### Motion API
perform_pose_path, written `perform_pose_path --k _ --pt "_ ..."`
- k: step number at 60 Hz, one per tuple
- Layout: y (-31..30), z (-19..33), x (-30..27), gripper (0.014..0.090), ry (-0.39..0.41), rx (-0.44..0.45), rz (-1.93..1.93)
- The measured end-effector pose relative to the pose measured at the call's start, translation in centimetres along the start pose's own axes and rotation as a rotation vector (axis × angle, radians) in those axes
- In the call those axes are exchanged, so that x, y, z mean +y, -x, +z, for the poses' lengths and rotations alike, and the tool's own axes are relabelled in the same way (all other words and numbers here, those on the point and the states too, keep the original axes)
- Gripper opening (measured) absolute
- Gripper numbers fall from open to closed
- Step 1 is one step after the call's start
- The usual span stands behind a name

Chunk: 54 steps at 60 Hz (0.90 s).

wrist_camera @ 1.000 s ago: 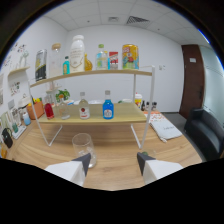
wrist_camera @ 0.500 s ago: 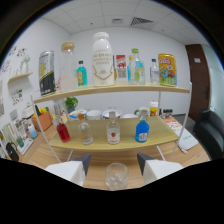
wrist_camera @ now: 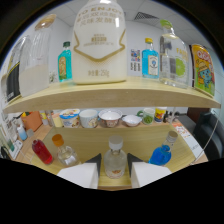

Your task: Make me a cup of Mojito.

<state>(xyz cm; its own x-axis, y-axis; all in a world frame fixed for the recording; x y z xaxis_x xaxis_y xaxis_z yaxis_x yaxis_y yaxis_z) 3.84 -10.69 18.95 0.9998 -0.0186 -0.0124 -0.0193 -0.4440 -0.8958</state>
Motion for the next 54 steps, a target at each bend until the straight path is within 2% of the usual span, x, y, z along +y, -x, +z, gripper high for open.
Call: perform_pose_path --k 3,19,33,41,54 --pt "-0.2 0.3 0.0 0.0366 -0.003 0.007 -0.001" --pt "0.0 -0.6 0.0 0.0344 -0.006 -0.033 -0.010" --pt "-2.6 -6.7 -0.6 0.0342 -0.066 -0.040 -0.021" --pt "-6.2 -8.9 2.3 0.0341 -0.031 0.006 -0.016" --pt "-11.2 -8.7 9.4 0.0339 0.082 0.111 -0.012"
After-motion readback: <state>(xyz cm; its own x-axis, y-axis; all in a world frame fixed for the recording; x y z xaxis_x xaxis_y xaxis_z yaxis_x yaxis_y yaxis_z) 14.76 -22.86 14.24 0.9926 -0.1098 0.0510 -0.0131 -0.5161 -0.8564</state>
